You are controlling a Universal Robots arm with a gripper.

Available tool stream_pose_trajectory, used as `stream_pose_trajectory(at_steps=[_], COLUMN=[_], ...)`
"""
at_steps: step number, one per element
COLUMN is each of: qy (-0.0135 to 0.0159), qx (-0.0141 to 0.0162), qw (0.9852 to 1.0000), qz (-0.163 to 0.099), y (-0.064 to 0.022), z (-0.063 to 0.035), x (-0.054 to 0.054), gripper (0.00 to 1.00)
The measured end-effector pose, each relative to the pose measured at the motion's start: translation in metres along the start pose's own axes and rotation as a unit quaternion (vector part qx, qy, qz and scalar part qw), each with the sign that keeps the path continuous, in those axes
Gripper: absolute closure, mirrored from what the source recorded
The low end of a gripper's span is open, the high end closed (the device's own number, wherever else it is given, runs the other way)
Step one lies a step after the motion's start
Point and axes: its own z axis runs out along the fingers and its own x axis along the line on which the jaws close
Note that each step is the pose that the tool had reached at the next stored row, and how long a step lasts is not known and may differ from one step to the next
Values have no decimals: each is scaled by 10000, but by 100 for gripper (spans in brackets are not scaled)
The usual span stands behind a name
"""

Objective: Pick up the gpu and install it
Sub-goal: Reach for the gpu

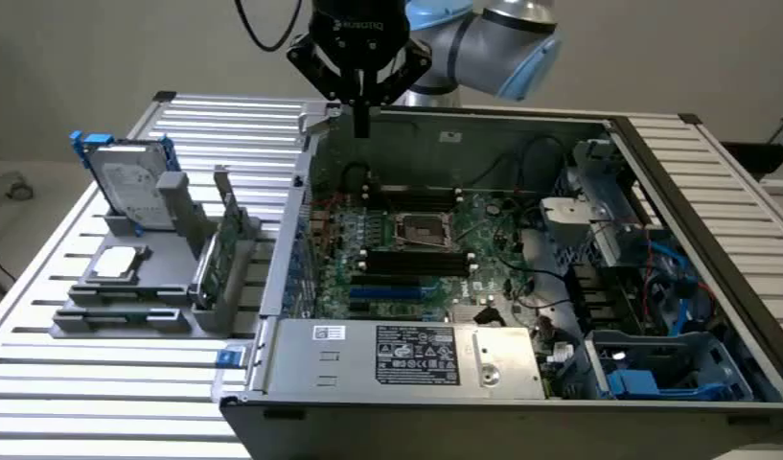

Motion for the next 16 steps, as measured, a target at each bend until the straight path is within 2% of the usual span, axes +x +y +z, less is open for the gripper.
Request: stream_pose_trajectory(at_steps=[8, 11, 13, 16], qy=[1, 10, 35, 110], qx=[1, 2, 3, 8], qw=[10000, 10000, 10000, 9999], qz=[-1, 0, 2, 5], y=[0, -4, -8, -15], z=[-3, -4, -3, 2], x=[6, 110, 195, 317], gripper=[89, 89, 89, 89])
